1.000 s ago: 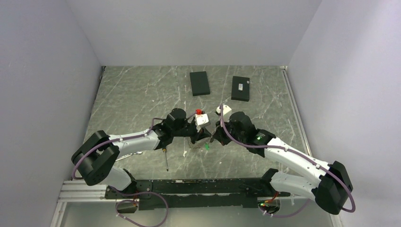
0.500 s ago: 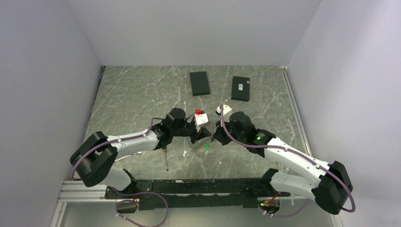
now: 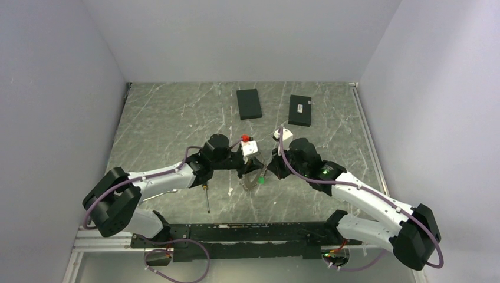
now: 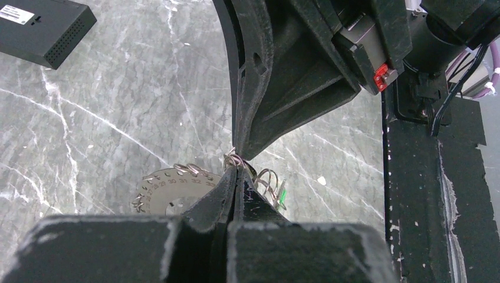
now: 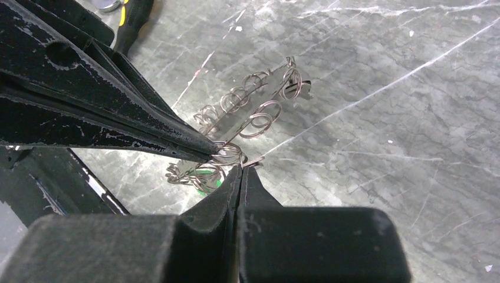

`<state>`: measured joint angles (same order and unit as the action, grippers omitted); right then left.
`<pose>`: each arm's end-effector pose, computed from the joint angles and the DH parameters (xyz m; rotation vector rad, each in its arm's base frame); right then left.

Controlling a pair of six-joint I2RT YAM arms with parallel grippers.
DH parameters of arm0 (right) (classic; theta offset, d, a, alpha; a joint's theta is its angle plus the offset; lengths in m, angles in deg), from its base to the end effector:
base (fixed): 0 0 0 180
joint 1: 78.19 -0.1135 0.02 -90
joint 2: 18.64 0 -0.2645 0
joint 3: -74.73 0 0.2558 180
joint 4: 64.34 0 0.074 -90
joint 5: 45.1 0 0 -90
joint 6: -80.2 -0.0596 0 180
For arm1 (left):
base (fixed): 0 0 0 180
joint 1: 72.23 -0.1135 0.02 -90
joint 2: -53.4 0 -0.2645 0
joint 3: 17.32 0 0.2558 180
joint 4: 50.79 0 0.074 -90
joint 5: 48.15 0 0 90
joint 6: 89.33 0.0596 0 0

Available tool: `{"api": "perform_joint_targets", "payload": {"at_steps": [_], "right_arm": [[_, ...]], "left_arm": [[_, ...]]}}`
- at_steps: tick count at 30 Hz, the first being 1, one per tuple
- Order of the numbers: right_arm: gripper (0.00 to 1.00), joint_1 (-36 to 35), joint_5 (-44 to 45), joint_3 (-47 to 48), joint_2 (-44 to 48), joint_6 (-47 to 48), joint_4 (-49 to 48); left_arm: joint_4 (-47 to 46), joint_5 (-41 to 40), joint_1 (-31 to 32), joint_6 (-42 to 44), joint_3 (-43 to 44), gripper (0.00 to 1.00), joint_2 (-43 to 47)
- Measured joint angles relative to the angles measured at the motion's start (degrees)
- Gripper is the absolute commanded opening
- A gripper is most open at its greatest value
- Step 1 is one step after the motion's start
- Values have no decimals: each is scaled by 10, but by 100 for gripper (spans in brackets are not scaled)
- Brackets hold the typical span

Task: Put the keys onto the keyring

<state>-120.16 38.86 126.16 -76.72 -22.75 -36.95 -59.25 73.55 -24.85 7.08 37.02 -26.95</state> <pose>0.1777 0.1683 0.2338 -0.6212 2.1499 0.6527 0.1967 -0.2600 0.2245 1.2209 1.5270 -0.9998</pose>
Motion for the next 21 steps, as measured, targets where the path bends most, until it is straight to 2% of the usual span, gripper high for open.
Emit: {"api": "perform_joint_targets", "payload": {"at_steps": [6, 10, 21], "right_arm": [[0, 1, -6, 0, 14, -1, -1], [21, 3, -14, 0, 21, 0, -1], [34, 5, -31, 0, 75, 8, -1]], "left_arm": [[0, 0, 0, 0, 0, 0, 8], [2, 2, 0, 0, 0, 0, 16], [14, 14, 0, 0, 0, 0, 57]]}}
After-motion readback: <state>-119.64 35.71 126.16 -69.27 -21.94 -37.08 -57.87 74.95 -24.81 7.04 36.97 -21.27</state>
